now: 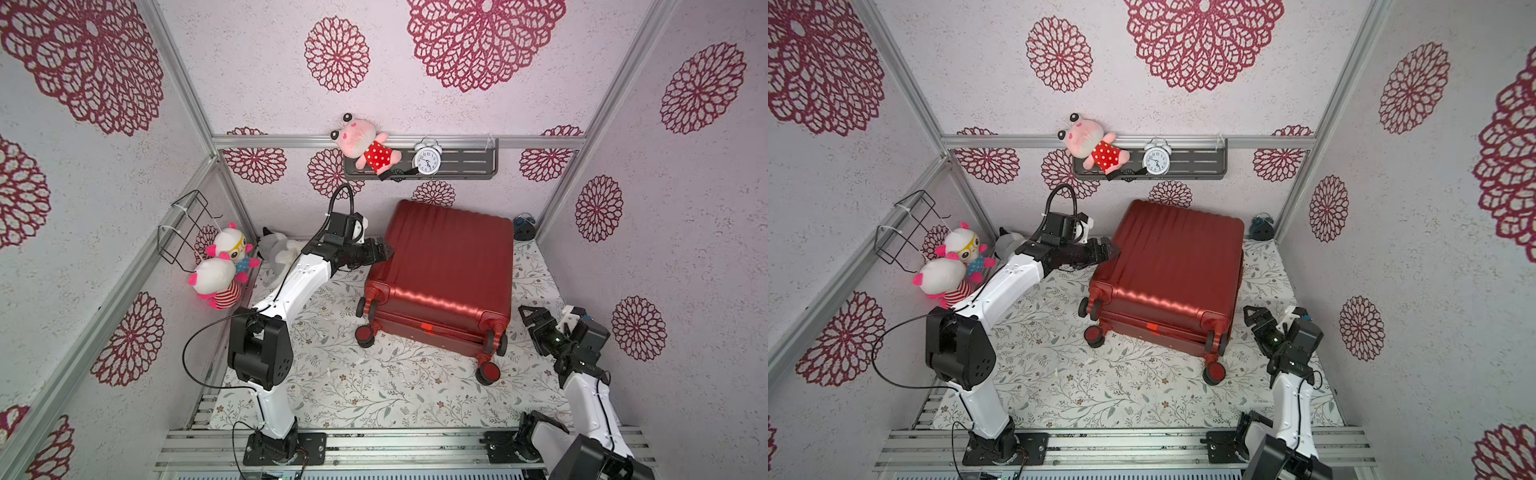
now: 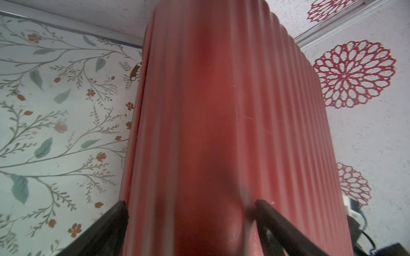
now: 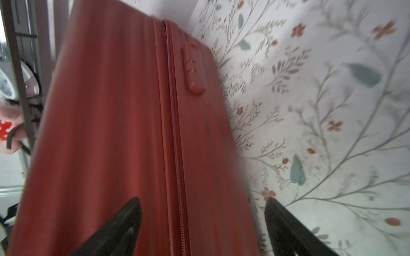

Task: Open the suitcase zippers
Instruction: Open the suitcase at the center of the board.

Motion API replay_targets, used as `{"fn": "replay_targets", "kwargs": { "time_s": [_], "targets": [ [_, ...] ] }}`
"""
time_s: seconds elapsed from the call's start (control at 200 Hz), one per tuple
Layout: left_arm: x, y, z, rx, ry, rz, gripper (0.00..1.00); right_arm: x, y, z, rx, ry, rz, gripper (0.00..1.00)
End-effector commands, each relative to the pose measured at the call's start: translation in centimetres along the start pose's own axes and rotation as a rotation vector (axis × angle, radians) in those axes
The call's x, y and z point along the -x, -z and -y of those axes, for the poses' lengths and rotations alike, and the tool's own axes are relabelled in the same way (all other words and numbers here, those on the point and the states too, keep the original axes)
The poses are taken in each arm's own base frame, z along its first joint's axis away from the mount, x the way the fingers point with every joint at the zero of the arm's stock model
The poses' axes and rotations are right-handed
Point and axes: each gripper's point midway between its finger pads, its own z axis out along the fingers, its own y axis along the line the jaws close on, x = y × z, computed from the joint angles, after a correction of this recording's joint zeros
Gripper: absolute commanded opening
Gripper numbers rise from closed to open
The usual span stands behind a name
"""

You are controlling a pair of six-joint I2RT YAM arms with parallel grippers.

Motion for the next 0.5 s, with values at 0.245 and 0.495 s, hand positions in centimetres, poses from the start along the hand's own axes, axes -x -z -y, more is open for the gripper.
{"fn": "replay_targets", "kwargs": {
  "time_s": [0.245,0.495],
  "targets": [
    [-3.6,-2.8,3.4,-0.154,-0.028,-0.07,0.92,-2.2,-2.7,-7.4,0.337,0.104,-0.179,0.83],
    [-5.9,-4.3,5.0,-0.202,-0.035,-0.121,0.91,-5.1,-3.4,-10.6,0.377,0.163,-0.276,0.84]
  ]
}}
